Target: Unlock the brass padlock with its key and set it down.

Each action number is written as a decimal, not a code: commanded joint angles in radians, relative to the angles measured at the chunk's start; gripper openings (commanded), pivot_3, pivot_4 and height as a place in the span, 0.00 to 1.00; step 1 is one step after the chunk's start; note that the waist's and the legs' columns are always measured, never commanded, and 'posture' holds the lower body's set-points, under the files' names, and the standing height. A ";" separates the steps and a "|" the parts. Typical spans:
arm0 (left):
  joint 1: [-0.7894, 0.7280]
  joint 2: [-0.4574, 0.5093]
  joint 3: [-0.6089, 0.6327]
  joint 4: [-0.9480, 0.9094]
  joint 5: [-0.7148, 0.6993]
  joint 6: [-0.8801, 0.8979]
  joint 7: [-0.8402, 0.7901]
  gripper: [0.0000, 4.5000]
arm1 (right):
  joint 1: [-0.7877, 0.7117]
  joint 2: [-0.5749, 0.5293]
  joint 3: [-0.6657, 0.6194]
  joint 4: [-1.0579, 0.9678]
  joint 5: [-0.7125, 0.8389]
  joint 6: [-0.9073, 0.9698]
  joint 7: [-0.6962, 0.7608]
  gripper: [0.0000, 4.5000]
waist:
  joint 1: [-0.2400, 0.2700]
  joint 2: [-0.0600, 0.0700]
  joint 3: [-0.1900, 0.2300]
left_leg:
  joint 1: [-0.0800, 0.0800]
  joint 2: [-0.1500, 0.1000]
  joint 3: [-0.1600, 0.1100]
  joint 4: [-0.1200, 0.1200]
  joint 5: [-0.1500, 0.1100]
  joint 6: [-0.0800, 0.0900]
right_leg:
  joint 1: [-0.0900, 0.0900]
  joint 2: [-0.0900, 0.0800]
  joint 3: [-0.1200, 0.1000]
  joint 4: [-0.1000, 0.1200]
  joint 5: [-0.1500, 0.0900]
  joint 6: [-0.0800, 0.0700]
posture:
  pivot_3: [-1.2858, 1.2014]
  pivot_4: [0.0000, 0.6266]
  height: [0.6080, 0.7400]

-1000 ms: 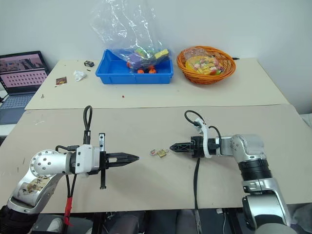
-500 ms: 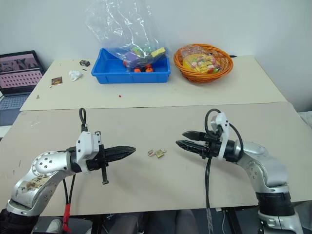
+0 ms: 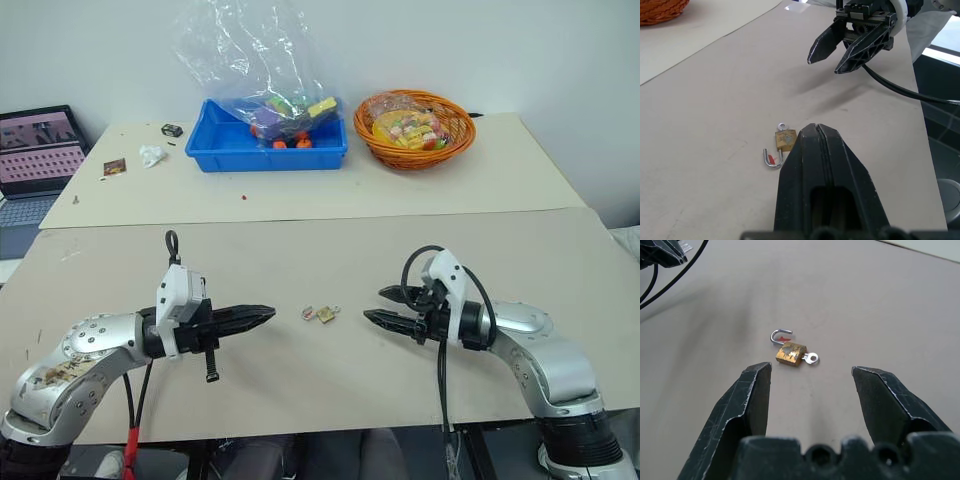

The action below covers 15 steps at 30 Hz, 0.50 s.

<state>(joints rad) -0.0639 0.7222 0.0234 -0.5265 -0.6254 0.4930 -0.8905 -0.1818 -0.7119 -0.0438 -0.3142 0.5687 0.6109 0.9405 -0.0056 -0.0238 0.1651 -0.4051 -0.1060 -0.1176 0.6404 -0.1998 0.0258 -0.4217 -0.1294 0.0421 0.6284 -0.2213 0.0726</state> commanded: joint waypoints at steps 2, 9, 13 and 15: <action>0.004 0.007 0.024 -0.019 0.020 -0.040 -0.009 0.00 | 0.001 0.000 -0.021 -0.006 0.002 -0.035 0.011 0.69 | 0.002 0.000 0.000 | 0.000 0.000 0.000 0.000 0.000 0.000 | 0.000 0.000 0.000 0.000 0.000 0.000 | 0.52 0.24 1.00; 0.012 0.003 0.025 -0.021 0.042 -0.056 -0.005 0.00 | -0.017 0.007 -0.001 0.021 -0.010 -0.049 0.022 0.69 | 0.006 0.000 0.000 | 0.000 0.000 0.000 0.000 0.000 0.000 | 0.000 0.000 0.000 0.000 0.000 0.000 | 0.52 0.24 1.00; 0.029 -0.006 0.026 -0.024 0.059 -0.066 0.013 0.00 | -0.035 0.013 0.001 0.038 -0.014 -0.051 0.028 0.69 | 0.006 0.000 0.000 | 0.000 0.000 0.000 0.000 0.000 0.000 | 0.000 0.000 0.000 0.000 0.000 0.000 | 0.52 0.24 1.00; 0.035 -0.017 0.030 -0.025 0.060 -0.064 0.031 0.00 | -0.040 0.013 0.003 0.046 -0.016 -0.052 0.031 0.69 | 0.007 0.000 0.000 | 0.000 0.000 0.000 0.000 0.000 0.000 | 0.000 0.000 0.000 0.000 0.000 0.000 | 0.52 0.24 1.00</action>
<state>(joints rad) -0.0314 0.7108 0.0239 -0.5265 -0.5696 0.4551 -0.8739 -0.1984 -0.6989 -0.0267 -0.2580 0.5526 0.5893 0.9596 0.0015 -0.0238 0.1651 -0.4046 -0.1058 -0.1171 0.6404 -0.1998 0.0258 -0.4213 -0.1293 0.0422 0.6283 -0.2210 0.0720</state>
